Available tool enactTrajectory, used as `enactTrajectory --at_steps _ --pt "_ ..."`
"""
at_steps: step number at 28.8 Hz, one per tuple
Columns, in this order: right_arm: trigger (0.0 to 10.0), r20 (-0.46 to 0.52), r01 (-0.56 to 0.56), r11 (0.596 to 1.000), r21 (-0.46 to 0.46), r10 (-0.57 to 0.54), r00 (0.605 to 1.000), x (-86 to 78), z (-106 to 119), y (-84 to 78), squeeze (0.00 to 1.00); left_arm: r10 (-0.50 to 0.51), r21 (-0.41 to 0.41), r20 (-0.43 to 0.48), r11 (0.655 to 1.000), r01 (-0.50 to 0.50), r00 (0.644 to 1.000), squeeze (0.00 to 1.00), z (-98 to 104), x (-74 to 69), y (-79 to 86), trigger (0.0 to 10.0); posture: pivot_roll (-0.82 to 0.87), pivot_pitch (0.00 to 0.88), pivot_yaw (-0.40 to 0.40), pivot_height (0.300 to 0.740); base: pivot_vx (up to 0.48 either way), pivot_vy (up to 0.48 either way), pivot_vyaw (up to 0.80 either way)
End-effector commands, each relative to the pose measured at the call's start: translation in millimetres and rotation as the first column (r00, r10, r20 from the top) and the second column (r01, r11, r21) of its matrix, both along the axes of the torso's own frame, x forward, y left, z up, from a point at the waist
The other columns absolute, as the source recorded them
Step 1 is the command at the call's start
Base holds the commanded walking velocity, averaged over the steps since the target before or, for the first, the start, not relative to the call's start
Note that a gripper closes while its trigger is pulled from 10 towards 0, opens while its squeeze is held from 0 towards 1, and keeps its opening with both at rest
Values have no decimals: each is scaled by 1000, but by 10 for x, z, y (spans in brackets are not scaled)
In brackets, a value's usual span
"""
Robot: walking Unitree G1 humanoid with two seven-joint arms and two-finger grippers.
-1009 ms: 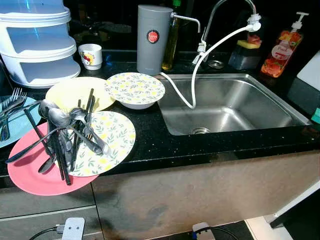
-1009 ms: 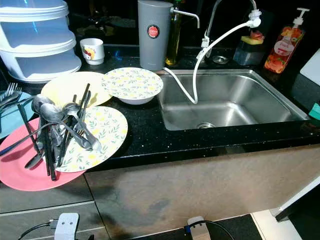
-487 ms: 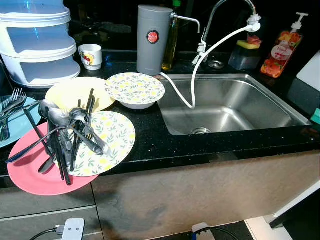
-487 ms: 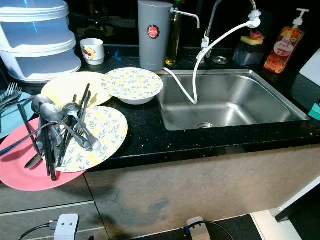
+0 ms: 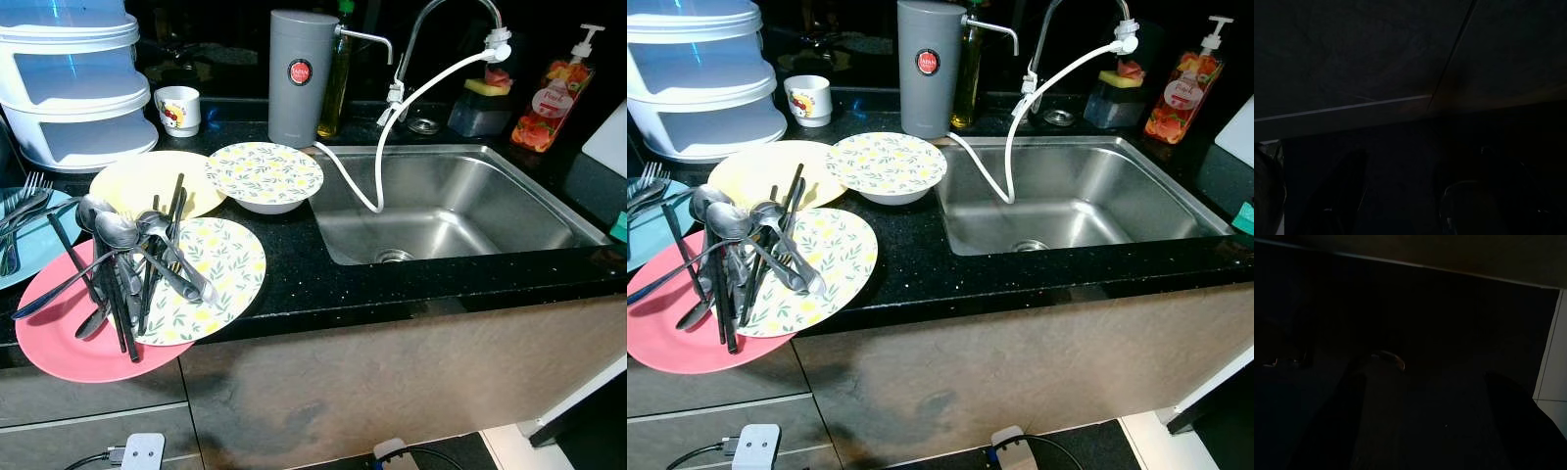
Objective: Kitchen organization
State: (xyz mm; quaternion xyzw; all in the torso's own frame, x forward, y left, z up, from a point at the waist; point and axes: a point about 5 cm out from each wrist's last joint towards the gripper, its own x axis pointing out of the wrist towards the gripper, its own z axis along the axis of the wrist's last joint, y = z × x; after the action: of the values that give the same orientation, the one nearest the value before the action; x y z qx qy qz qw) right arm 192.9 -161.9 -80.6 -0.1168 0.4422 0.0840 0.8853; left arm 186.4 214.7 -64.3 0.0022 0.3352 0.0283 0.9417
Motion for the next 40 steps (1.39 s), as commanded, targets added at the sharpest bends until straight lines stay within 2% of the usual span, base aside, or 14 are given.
enactTrajectory --at_steps 1,10,13,17,27,30,31,33,35,37,40 --pt "10000 -32 -2 1000 -8 1 999 -88 -45 -25 0 -10 -1 -26 1000 10 1000 0 -44 -63 -27 10000 76 116 -55 740 0 0 0" --pt "10000 -37 -2 1000 7 2 999 -98 -51 7 0 -13 6 -28 1000 13 1000 0 -42 -76 -1 10000 80 120 -51 740 0 0 0" --pt "10000 -29 -17 999 -28 17 999 -78 -43 3 0 -14 8 -29 1000 14 999 0 -43 -83 7 10000 82 122 -51 740 0 0 0" --pt "10000 -32 -16 1000 -24 15 999 -79 -44 11 0 -15 9 -29 1000 15 999 0 -42 -85 11 10000 85 127 -51 740 0 0 0" --pt "10000 -36 14 1000 -9 -15 999 -54 -35 8 0 2 4 -23 1000 -1 1000 0 -17 -14 8 10000 95 117 -56 740 0 0 0" --pt "10000 -54 87 996 37 -85 995 -31 -28 -4 0 26 13 -96 1000 -24 995 0 -76 -60 11 10000 90 110 -67 740 0 0 0" --pt "10000 -54 87 996 37 -85 995 -31 -28 -4 0 26 13 -96 1000 -24 995 0 -76 -60 11 10000 90 110 -67 740 0 0 0" --pt "10000 -66 105 994 44 -102 993 -29 -29 -15 0 27 50 -130 999 -21 991 0 -109 -101 11 10000 84 107 -72 740 0 0 0" --pt "10000 -65 100 994 38 -97 993 -25 -26 -21 0 34 63 -145 998 -25 989 0 -125 -121 7 10000 80 97 -75 740 0 0 0" --pt "10000 -51 43 999 -4 -44 998 1 -12 -30 0 28 96 -129 995 -16 991 0 -117 -115 1 10000 79 96 -77 740 0 0 0" --pt "10000 -47 27 1000 -7 -27 999 12 -6 -29 0 31 87 -114 996 -21 993 0 -109 -103 -11 10000 79 93 -78 740 0 0 0"
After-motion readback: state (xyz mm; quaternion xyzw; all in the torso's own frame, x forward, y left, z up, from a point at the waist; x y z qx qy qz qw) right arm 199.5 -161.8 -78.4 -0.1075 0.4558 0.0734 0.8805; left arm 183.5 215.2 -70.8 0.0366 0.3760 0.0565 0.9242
